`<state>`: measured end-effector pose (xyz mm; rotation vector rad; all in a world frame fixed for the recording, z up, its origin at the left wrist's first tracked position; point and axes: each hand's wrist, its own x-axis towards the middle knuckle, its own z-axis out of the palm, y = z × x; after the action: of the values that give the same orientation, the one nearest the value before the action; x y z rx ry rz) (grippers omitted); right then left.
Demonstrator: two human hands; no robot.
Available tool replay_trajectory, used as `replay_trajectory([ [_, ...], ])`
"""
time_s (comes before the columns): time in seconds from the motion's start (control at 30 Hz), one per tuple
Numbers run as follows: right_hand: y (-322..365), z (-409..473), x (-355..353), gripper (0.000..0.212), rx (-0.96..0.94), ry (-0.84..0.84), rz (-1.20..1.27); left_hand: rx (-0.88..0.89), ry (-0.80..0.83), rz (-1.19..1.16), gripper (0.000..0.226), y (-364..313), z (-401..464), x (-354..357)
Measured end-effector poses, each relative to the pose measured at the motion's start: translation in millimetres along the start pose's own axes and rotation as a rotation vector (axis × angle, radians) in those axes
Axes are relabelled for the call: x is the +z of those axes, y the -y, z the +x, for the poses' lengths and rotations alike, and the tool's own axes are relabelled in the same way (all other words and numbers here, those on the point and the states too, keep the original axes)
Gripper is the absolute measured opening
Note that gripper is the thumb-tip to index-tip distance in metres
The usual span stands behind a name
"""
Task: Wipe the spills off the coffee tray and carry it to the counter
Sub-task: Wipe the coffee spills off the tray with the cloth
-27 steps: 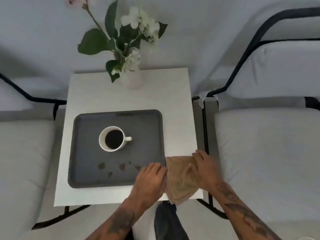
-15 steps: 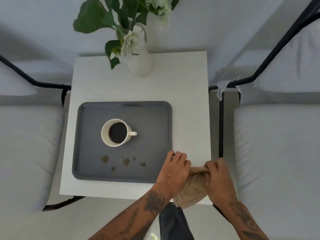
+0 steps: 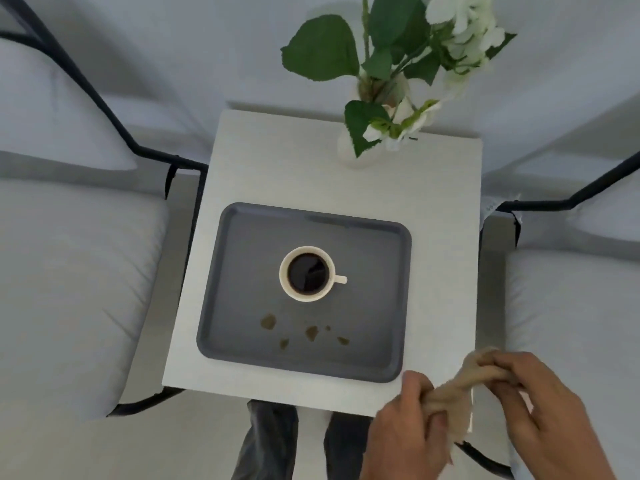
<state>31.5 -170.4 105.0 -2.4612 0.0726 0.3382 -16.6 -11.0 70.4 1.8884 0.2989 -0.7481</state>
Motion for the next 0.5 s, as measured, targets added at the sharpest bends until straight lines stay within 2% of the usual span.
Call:
replay_trajectory([
  [0.07,23,17,33,0.031,-0.063,0.043,0.036,-0.059,-0.105,-0.157,0.012,24,2,-32],
  [0.13,44,35,73,0.030,-0.053,0.081,0.047,-0.106,-0.251,-0.205,0.012,61,13,-60],
  [0.2,50,44,108,0.035,0.033,0.035,0.019,-0.159,-0.411,-0.061,0.012,106,24,-84],
  [0.3,35,34,138,0.041,0.403,-0.138,0.018,-0.059,-0.622,0.320,0.032,154,25,-104],
  [0.4,15,21,153,0.046,0.714,-0.098,0.078,0.273,-0.529,0.565,0.036,151,29,-84],
  [0.5,4,24,167,0.043,0.718,-0.029,0.110,0.450,-0.251,0.708,0.052,137,59,-50],
])
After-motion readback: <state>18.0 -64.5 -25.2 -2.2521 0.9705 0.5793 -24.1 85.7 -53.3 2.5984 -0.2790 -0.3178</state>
